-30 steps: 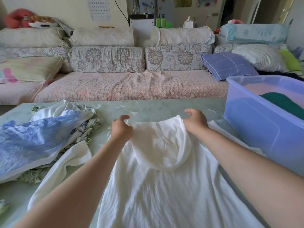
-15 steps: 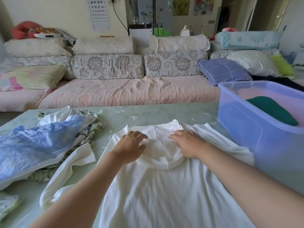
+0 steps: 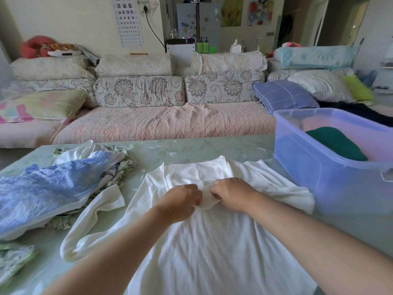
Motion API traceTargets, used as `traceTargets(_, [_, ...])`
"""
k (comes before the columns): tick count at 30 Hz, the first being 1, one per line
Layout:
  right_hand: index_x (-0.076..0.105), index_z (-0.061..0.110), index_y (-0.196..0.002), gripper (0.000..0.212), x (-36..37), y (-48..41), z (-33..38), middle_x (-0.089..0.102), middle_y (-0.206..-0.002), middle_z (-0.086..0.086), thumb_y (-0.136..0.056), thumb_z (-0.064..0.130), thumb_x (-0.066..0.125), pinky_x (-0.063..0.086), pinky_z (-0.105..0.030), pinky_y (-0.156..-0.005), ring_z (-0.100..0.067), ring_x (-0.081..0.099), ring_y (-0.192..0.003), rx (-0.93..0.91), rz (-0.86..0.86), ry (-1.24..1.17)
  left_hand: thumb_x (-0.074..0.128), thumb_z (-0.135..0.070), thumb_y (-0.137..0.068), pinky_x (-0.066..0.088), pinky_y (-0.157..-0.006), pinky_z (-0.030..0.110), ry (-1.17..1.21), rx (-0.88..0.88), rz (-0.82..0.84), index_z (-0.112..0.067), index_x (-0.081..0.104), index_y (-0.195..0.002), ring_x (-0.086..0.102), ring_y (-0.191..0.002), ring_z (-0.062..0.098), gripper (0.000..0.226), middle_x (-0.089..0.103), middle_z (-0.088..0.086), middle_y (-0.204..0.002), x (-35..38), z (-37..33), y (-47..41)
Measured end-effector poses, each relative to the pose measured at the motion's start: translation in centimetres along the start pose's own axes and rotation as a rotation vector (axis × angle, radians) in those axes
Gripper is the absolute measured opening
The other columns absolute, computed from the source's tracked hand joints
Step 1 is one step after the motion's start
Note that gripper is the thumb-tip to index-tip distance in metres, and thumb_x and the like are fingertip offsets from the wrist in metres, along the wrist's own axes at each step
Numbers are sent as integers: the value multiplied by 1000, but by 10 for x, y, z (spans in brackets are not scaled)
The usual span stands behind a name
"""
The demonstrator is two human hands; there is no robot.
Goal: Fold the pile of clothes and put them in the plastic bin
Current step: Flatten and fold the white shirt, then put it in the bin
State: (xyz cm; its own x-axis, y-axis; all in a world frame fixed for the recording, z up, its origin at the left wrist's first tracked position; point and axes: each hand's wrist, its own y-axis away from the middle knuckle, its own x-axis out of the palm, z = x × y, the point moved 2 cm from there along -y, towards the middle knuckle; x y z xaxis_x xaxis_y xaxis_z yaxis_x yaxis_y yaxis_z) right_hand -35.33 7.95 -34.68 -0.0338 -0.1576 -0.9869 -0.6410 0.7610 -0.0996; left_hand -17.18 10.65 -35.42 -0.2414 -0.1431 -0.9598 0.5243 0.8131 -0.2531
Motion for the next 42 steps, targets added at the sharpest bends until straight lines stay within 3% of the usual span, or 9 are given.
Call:
traceTargets(4, [52, 13, -67, 32, -18, -1, -4, 46, -69, -6, -57, -8, 75, 25, -27, -41, -25, 51, -48, -65, -334, 164, 42, -4, -71, 33, -55, 29, -85, 127, -417, -18, 45, -65, 44, -60, 21, 16, 45, -1, -66, -23, -2, -7])
traceTargets(11, [51, 20, -67, 14, 4, 18, 0, 54, -74, 5, -78, 14, 59, 39, -29, -62, -19, 51, -70, 0, 267, -91, 52, -18, -78, 48, -69, 26, 7, -33, 414, -27, 58, -81, 54, -76, 11, 12, 56, -12, -84, 5, -11, 10])
traceTargets(16, [46, 23, -63, 26, -4, 17, -6, 54, -71, 8, -85, 32, 55, 36, -28, -63, -18, 54, -75, 207, 79, -263, 48, -13, -85, 42, -60, 23, 310, -228, 8, -18, 67, -77, 56, -67, 11, 21, 62, -7, -73, -5, -10, -4])
traceTargets(21, [54, 19, -114, 30, 2, 5, 2, 51, -120, -2, -91, 39, 54, 39, -36, -96, -26, 50, -117, 111, -188, -125, 56, -43, -91, 33, -110, 36, 99, -225, -65, -17, 38, -144, 31, -135, 19, 61, 36, -1, -146, 25, -2, -10])
traceTargets(27, [6, 30, -159, 69, 28, 6, -1, 3, -167, -2, -99, 61, 20, 4, -56, -119, -24, 8, -153, 350, 411, -96, 40, -70, -90, -5, -122, 39, 41, -247, 347, -29, 1, -157, -18, -149, 17, 88, -13, -2, -163, 39, -4, -2])
traceTargets(30, [42, 17, -144, 61, 12, -6, 10, 39, -152, -12, -97, 48, 19, 10, -59, -116, -30, 33, -141, 385, 229, 32, 47, -63, -90, 1, -123, 38, 168, -242, 362, -24, -1, -157, -10, -150, 16, 91, -7, -3, -164, 35, 1, -3])
traceTargets(34, [24, 19, -155, 61, 4, -19, 36, 10, -166, -10, -101, 47, 28, 10, -49, -122, -25, 10, -152, 210, 64, -159, 44, -10, -90, 41, -104, 35, 524, -372, 25, -22, 34, -139, 48, -128, 20, 52, 47, 0, -142, 16, 15, 0])
traceTargets(38, [13, 28, -158, 67, 14, -23, 58, 9, -166, -6, -100, 54, 32, 21, -50, -117, -28, 17, -151, 217, 392, -157, 34, 9, -75, 45, -81, 36, 262, -483, -218, -16, 50, -105, 55, -102, 26, 42, 56, 4, -112, -10, 48, 18])
traceTargets(42, [38, 14, -144, 53, 4, -39, 85, 32, -153, -15, -96, 37, 38, 20, -52, -115, -32, 29, -142, 244, 202, -28, 41, 4, -84, 45, -78, 36, -56, -668, -9, -9, 52, -112, 54, -103, 30, 33, 51, 11, -114, -19, 87, 59])
